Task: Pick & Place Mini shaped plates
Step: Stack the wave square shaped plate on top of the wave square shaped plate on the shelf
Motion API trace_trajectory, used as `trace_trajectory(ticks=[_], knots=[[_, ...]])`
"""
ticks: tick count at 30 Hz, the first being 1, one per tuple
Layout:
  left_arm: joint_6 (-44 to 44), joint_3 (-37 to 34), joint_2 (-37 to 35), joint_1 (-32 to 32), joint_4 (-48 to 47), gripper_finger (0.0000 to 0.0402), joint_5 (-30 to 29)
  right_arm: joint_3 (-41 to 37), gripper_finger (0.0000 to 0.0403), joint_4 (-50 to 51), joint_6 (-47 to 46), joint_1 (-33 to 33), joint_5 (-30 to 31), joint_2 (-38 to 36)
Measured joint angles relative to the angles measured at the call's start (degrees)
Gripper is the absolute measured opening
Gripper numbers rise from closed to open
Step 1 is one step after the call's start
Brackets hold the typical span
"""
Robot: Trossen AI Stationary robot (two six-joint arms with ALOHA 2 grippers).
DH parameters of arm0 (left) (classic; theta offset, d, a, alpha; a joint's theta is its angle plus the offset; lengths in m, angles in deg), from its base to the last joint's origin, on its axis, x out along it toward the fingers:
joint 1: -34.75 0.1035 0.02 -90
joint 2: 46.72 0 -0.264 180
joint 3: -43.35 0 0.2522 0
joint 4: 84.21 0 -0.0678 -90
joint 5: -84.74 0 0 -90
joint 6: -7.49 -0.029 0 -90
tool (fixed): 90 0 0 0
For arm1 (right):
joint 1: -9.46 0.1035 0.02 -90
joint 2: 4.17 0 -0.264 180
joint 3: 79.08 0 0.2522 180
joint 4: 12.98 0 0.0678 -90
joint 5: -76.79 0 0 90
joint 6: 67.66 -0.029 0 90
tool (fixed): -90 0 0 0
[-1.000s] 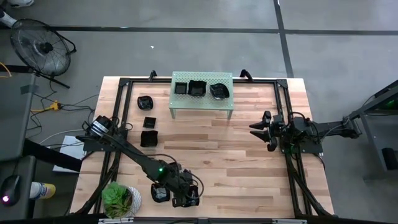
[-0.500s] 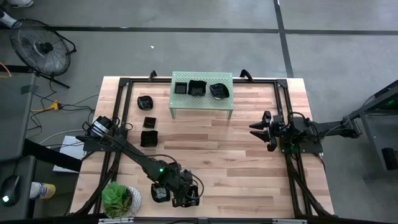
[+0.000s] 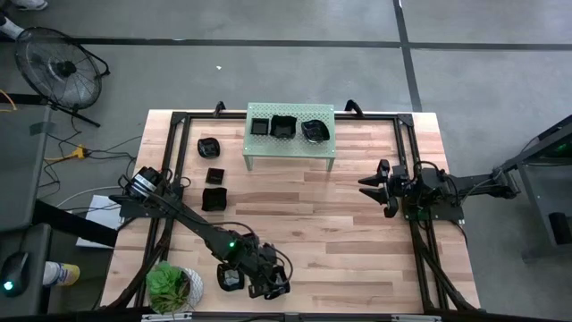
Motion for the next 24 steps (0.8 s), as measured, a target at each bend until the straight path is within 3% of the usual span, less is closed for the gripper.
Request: trace_trajectory(ticks=[14, 17, 24], knots=[[14.6, 1.0, -0.9, 0.0, 0.5, 0.0001, 1.4, 0.0, 0.0144, 0.0, 0.0, 0.0, 0.0, 0.0], [16.4, 3.5, -1.3, 0.0, 0.6, 0.0001, 0.2, 0.0, 0.0144, 0.0, 0.0, 0.0, 0.0, 0.0], [23.2, 13.6, -1.7, 2.4, -10.0, 0.0000, -4.7, 0.0, 0.0144, 0.1, 0.0, 0.0, 0.0, 0.0]])
